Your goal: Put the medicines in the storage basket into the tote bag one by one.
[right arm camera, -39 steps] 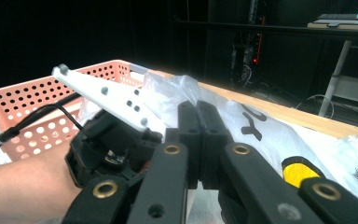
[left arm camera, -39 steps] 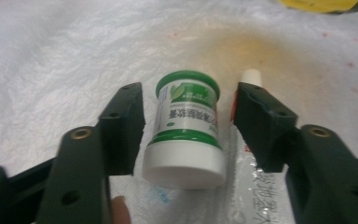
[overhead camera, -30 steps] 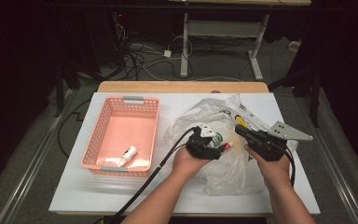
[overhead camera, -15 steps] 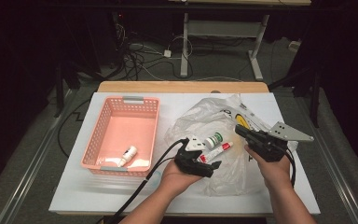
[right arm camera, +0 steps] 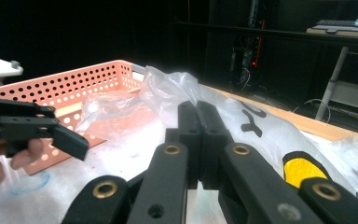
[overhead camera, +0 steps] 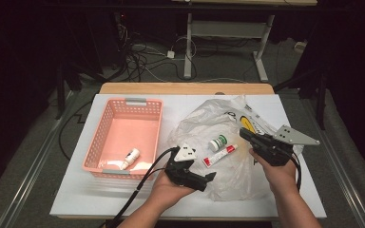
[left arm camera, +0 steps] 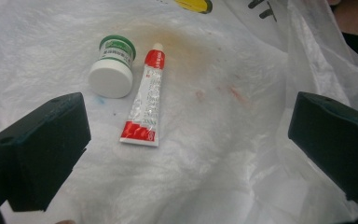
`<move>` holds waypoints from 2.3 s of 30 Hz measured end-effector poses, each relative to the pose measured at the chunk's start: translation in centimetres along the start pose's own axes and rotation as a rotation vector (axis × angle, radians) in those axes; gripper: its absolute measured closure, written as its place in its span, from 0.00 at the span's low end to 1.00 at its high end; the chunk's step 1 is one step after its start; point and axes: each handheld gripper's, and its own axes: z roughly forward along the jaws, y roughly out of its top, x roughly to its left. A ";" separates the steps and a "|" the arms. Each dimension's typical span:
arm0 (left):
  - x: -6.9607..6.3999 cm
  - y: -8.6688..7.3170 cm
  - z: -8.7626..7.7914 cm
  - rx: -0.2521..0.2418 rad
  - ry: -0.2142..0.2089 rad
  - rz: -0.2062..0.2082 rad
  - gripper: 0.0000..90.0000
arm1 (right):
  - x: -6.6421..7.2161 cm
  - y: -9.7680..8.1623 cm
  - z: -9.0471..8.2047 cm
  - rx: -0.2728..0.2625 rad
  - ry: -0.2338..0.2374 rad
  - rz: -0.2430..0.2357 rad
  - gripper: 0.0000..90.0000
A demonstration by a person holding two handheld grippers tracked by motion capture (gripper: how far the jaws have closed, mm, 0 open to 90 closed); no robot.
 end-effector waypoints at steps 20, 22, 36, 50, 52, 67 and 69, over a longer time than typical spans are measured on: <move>2.7 -2.1 -6.4 -0.030 0.103 -0.040 0.00 | 0.0 0.0 0.0 0.004 -0.005 0.001 1.00; 3.1 -2.3 -7.0 -0.036 0.114 -0.052 0.00 | 0.0 0.0 0.0 0.003 -0.005 0.002 1.00; 6.5 -3.7 -10.0 -0.027 0.218 -0.111 0.00 | 0.0 0.0 -0.2 0.000 -0.006 -0.004 1.00; 9.4 -5.1 -13.3 -0.017 0.325 -0.182 0.00 | -0.1 0.0 -0.2 -0.001 -0.002 0.000 1.00; 9.8 -5.4 -13.8 -0.019 0.348 -0.196 0.00 | -0.1 -0.1 -0.1 0.004 -0.001 0.003 1.00; 11.8 -5.2 -15.0 0.046 0.408 -0.243 0.01 | -0.2 -0.2 -0.2 0.003 -0.009 0.004 1.00; 12.1 -4.9 -14.7 0.086 0.409 -0.238 0.00 | -0.2 -0.2 -0.2 0.006 -0.009 0.005 1.00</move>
